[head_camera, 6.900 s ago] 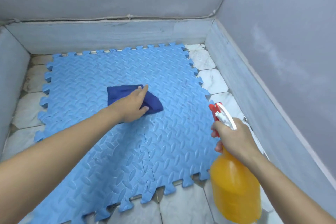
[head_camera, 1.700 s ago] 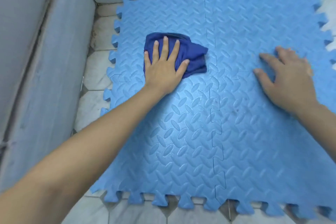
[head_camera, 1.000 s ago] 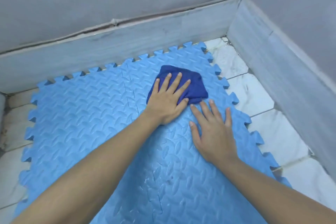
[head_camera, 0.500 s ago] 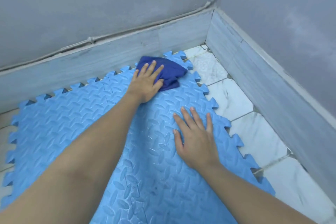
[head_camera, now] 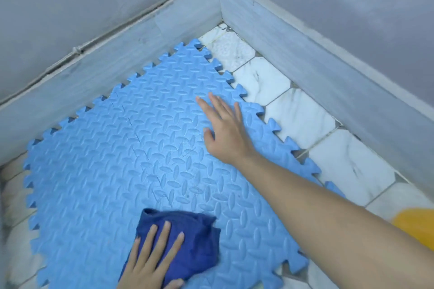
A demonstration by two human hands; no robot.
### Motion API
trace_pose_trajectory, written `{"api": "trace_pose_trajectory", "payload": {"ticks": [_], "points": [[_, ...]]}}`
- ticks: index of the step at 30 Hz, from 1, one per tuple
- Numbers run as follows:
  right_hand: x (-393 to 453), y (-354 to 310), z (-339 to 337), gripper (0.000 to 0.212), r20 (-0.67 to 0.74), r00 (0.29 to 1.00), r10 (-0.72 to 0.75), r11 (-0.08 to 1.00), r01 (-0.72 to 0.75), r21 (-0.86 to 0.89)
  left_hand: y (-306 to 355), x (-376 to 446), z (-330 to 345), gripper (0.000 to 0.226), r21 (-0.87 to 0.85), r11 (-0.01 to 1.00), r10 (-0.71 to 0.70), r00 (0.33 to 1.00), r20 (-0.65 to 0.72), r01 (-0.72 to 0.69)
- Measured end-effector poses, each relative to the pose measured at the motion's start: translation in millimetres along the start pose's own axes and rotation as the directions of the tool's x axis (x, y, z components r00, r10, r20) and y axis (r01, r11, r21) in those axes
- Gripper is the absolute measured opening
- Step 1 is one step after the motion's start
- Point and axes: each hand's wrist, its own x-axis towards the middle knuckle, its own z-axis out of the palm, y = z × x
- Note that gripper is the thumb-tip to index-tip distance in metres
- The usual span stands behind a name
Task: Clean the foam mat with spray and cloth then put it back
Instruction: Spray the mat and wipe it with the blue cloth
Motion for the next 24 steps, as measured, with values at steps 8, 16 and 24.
{"api": "trace_pose_trajectory", "payload": {"ticks": [8, 16, 24], "points": [[-186, 55, -53, 0.061, -0.182, 0.936, 0.302, 0.855, -0.350, -0.382, 11, 227, -61, 0.068, -0.254, 0.928, -0.324, 0.929, -0.180, 0.274], [-194, 68, -46, 0.057, -0.183, 0.957, 0.225, 0.866, -0.282, -0.412, 39, 231, -61, 0.061, -0.125, 0.992, 0.010, 0.984, -0.179, -0.033], [-190, 67, -48, 0.073, -0.177, 0.959, 0.222, 0.884, -0.274, -0.378, 50, 292, -74, 0.057, -0.173, 0.982, -0.095, 0.986, -0.136, 0.071]]}}
